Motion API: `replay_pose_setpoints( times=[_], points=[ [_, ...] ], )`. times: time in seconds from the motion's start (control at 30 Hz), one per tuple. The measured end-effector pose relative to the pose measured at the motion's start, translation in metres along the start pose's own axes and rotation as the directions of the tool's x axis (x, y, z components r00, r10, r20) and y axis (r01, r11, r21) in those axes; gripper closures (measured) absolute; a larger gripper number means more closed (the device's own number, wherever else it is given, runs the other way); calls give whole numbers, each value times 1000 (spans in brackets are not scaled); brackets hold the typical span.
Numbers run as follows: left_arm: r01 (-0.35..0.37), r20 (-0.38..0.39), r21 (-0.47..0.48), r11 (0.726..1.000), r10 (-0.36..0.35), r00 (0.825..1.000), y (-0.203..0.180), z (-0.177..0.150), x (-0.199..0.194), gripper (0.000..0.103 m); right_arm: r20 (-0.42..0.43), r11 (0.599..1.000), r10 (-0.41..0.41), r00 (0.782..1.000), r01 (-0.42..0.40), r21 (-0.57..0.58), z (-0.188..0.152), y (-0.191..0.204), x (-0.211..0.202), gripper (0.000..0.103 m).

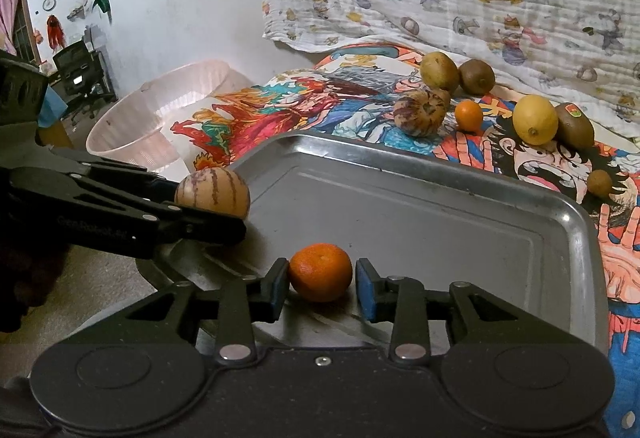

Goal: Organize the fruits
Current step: 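Carry striped melon with left gripper while right gripper carries orange over tray, then open right gripper dropping orange on tray while left gripper releases melon there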

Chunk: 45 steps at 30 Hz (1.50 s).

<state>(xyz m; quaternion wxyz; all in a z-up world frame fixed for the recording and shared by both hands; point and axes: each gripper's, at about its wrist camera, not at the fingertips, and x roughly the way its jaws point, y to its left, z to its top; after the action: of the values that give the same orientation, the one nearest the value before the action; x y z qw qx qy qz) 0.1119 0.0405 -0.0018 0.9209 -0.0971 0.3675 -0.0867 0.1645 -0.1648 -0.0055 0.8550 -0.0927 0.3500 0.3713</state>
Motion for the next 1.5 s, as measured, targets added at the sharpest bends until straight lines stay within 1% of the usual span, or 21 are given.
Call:
replay_pose_setpoints(
  times=[0.27,0.4,0.67,0.77,0.87,0.9,0.97,1.13,1.2,1.3,1.33,1.37,1.43,1.5],
  points=[
    [3,3,-14,1000,-3,1000,3,1,0,44,6,1000,-1,1000,1,12,0,-4,0,57],
    [17,13,-31,999,-17,1000,4,2,-1,39,8,1000,-5,1000,5,18,-1,-6,0,53],
    [30,30,-51,998,-29,999,6,2,-5,34,12,999,-8,1000,8,33,-4,-7,-3,48],
    [34,41,-54,998,-32,999,6,2,-8,30,14,999,-10,1000,9,38,-4,-8,-5,44],
    [29,52,-50,998,-26,998,6,2,-10,24,15,999,-12,1000,11,44,-6,-10,-6,41],
    [23,55,-49,999,-20,998,6,2,-10,22,15,999,-13,1000,12,46,-6,-10,-7,40],
    [19,58,-50,999,-16,998,7,2,-11,21,14,999,-16,1000,15,50,-7,-11,-7,36],
    [13,74,-73,997,-8,997,12,3,-14,14,16,998,-15,1000,14,54,-8,-13,-10,26],
    [9,83,-80,997,-2,997,13,6,-15,11,20,998,-16,1000,15,55,-8,-14,-11,24],
    [-5,94,-84,996,13,996,15,9,-16,3,32,998,-20,999,18,63,-6,-18,-15,14],
    [-13,99,-86,996,22,995,16,10,-17,2,40,998,-22,999,20,67,-5,-20,-17,13],
    [-21,102,-87,996,29,994,16,12,-17,2,44,997,-24,999,21,71,-4,-22,-19,11],
    [-34,103,-85,996,43,994,18,17,-17,1,57,996,-33,998,28,84,0,-27,-22,4],
    [-50,98,-82,995,58,994,20,23,-16,1,72,995,-48,996,41,93,5,-33,-25,2]
  ],
)
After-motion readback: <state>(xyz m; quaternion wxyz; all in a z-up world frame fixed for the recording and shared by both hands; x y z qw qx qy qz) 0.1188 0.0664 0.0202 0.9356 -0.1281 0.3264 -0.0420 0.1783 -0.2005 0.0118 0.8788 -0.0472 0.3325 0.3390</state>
